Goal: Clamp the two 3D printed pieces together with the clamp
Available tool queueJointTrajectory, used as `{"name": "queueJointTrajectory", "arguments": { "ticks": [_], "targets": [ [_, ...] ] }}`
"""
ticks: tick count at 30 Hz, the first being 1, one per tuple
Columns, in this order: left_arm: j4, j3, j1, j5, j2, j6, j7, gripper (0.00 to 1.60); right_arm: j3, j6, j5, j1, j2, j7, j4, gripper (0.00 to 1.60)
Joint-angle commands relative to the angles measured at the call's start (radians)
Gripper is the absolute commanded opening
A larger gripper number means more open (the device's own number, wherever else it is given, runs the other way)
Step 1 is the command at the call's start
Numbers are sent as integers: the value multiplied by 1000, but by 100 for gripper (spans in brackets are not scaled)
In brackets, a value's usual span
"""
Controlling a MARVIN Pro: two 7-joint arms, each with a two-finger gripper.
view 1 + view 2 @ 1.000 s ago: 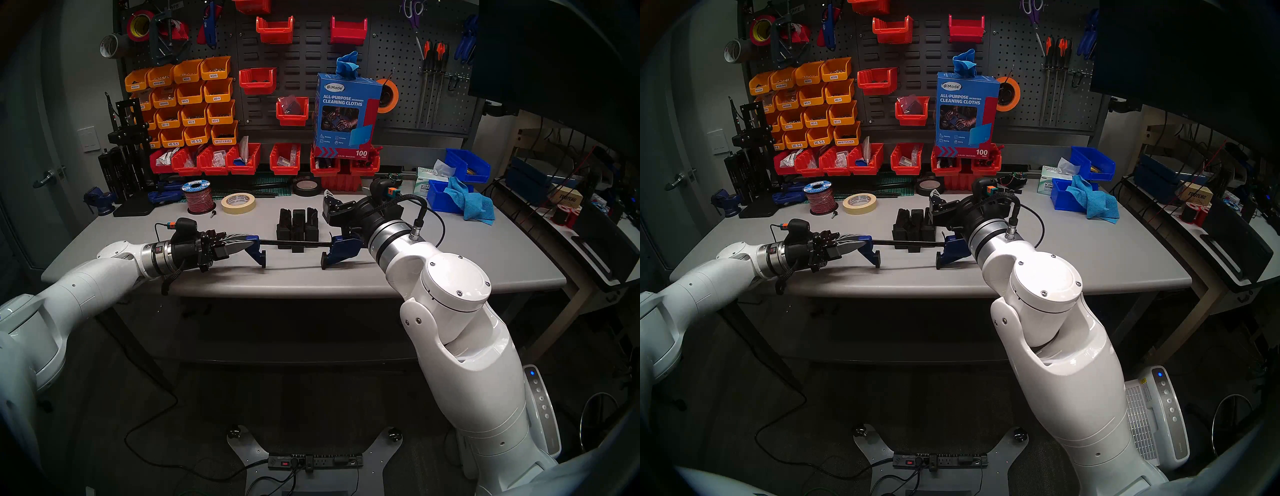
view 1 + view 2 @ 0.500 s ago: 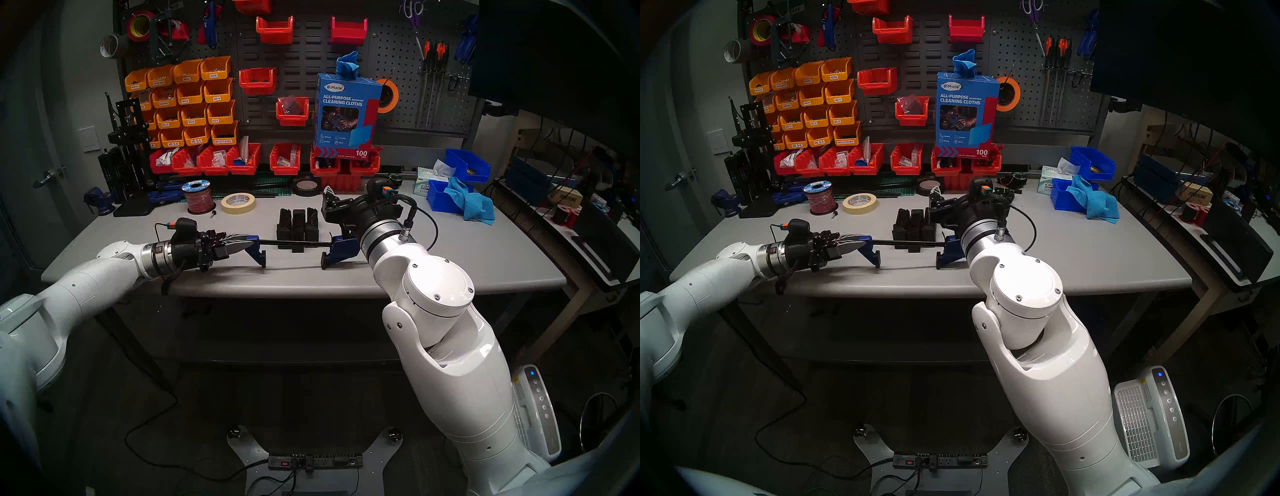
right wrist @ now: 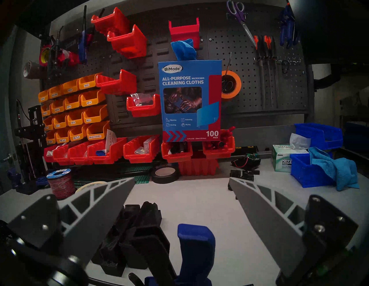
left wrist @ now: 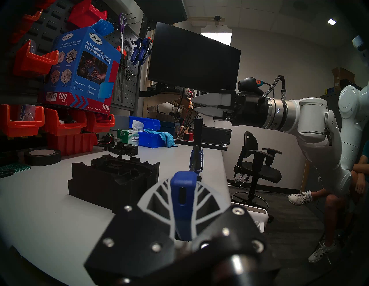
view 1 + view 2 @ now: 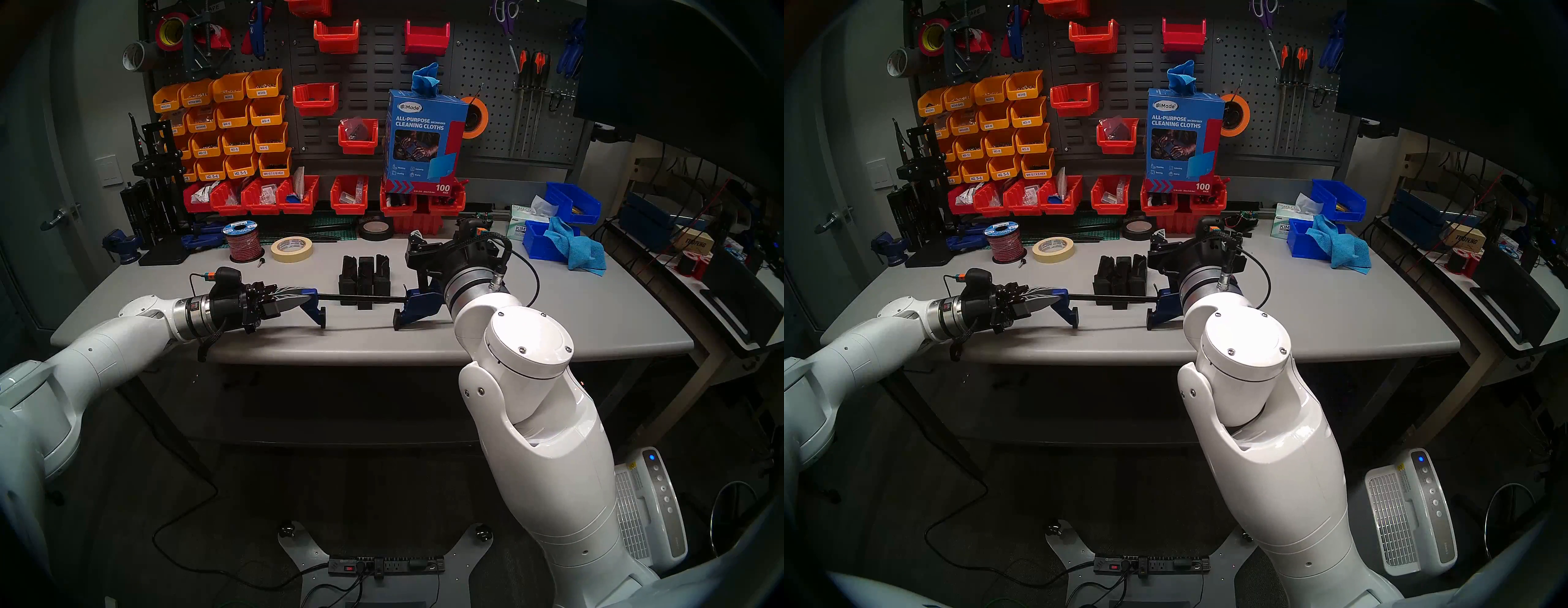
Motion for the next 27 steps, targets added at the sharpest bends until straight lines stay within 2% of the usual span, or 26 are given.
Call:
{"name": "queueJointTrajectory", "arguments": {
  "ticks": [1, 4, 7, 11, 27],
  "targets": [
    [3, -5, -18, -14, 0, 1, 1, 0, 15, 31, 52, -17, -57, -16, -39, 160],
    [2, -5, -18, -13, 0, 1, 1, 0, 21, 24, 84, -18, -74, -23, -44, 160],
    [2, -7, -17, -11, 0, 1, 1, 0, 36, -24, 168, 4, -95, -75, -36, 160],
    [2, -6, -17, -12, 0, 1, 1, 0, 32, -34, 203, 7, -97, -109, -36, 160],
    [3, -2, -19, -16, 0, 0, 1, 0, 21, -50, 237, 13, -106, -168, -36, 160]
  ]
}}
